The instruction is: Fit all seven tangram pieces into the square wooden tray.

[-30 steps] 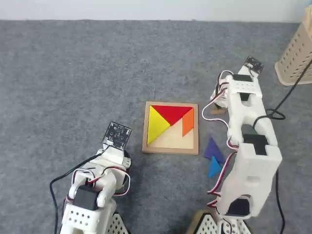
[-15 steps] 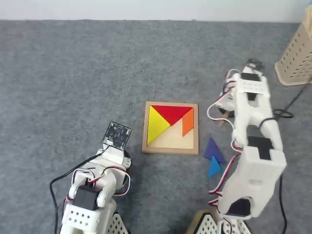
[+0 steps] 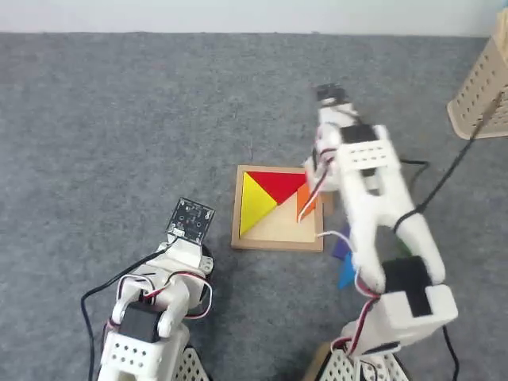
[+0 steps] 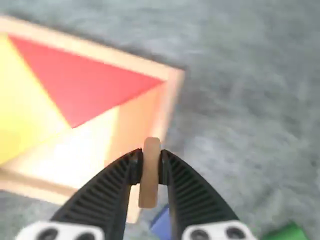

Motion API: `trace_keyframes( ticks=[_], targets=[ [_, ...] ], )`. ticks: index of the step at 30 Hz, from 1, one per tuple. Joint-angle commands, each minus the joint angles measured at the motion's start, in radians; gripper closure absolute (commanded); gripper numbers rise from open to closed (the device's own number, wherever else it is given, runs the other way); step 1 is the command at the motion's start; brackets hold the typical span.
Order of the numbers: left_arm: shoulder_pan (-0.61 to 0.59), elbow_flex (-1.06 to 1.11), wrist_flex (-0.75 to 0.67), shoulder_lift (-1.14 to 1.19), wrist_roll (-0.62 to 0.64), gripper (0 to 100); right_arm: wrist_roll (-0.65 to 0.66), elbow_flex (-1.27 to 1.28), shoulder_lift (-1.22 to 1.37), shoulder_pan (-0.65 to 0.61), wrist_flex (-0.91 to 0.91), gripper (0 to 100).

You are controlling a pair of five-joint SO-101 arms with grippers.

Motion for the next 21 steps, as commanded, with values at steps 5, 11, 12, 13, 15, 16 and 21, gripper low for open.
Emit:
trace_keyframes(
  ticks=[5,11,12,13,15,16,21],
  targets=[
    [0.003,-0.019,0.006,-0.02,0.006,99,0.035,0.0,-0.073,-0.054,-0.081,99.1],
    [0.003,-0.019,0.006,-0.02,0.006,99,0.026,0.0,-0.071,-0.147,-0.12,99.1],
    [0.003,-0.019,0.006,-0.02,0.006,99,0.021,0.0,-0.07,-0.157,-0.12,99.1],
    [0.003,-0.019,0.006,-0.02,0.006,99,0.006,0.0,-0.061,-0.162,-0.12,99.1],
    [0.003,-0.019,0.006,-0.02,0.006,99,-0.038,-0.012,-0.025,-0.157,-0.12,99.2],
    [0.003,-0.019,0.006,-0.02,0.006,99,-0.054,-0.023,-0.001,-0.151,-0.12,99.2],
    [0.003,-0.019,0.006,-0.02,0.006,99,-0.083,-0.089,0.124,-0.13,-0.11,99.2]
  ],
)
